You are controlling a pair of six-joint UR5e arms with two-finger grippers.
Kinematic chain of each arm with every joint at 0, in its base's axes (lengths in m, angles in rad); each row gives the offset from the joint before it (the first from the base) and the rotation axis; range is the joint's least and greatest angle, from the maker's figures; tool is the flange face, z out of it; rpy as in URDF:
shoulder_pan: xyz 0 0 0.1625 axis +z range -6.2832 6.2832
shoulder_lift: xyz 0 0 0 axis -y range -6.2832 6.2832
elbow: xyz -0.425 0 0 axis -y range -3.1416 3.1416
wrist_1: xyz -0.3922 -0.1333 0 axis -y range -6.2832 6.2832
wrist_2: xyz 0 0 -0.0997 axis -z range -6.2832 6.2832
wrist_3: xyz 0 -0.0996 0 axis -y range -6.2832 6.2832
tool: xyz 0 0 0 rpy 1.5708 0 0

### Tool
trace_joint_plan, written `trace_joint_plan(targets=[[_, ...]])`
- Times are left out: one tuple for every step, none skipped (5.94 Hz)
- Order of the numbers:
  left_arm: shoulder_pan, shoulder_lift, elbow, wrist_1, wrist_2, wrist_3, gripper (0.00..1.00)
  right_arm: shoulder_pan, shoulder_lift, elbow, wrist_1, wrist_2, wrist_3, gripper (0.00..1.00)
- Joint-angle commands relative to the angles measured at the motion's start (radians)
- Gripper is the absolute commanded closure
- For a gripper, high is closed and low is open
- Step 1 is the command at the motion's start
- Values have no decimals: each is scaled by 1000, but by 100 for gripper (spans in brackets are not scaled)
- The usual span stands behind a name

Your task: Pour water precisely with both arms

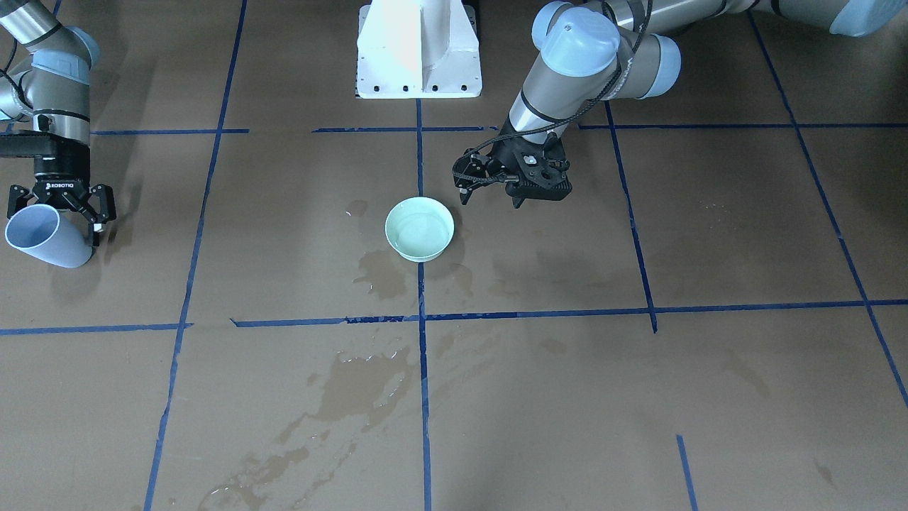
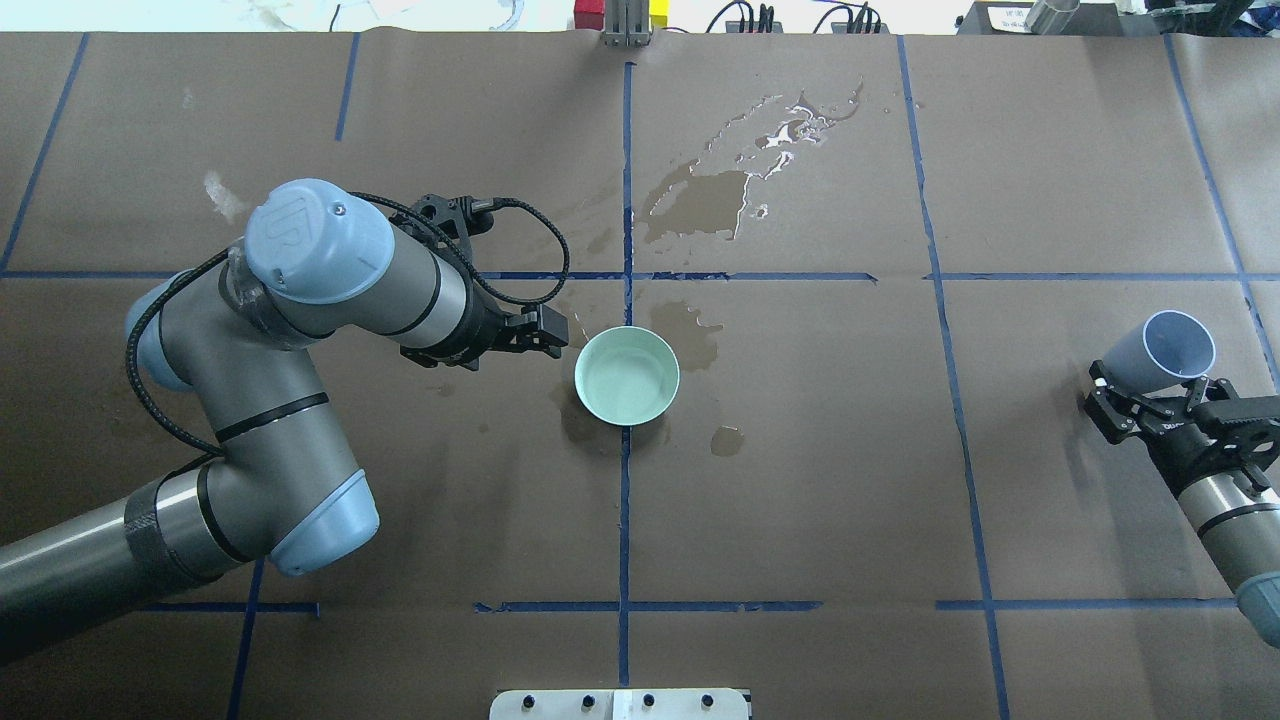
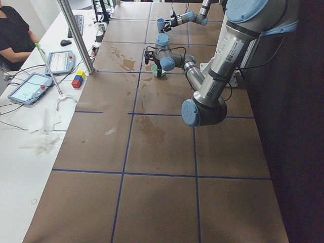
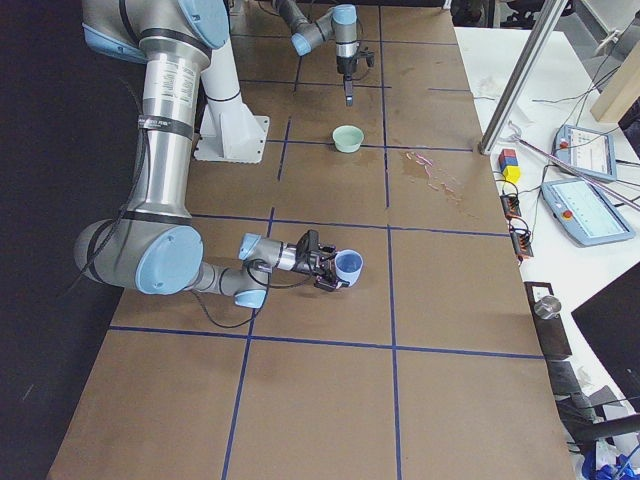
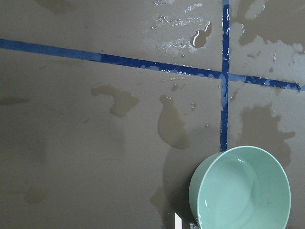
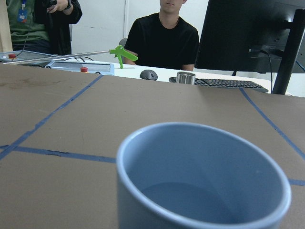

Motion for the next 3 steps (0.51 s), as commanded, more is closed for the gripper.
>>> trace_joint_plan(targets=[[0,-1,0,0,0,0,0,12,1,-9,0,2,-3,1],[0,-1,0,0,0,0,0,17,1,-9,0,2,-3,1],[0,0,0,0,0,0,0,18,6,-9,0,2,-3,1]])
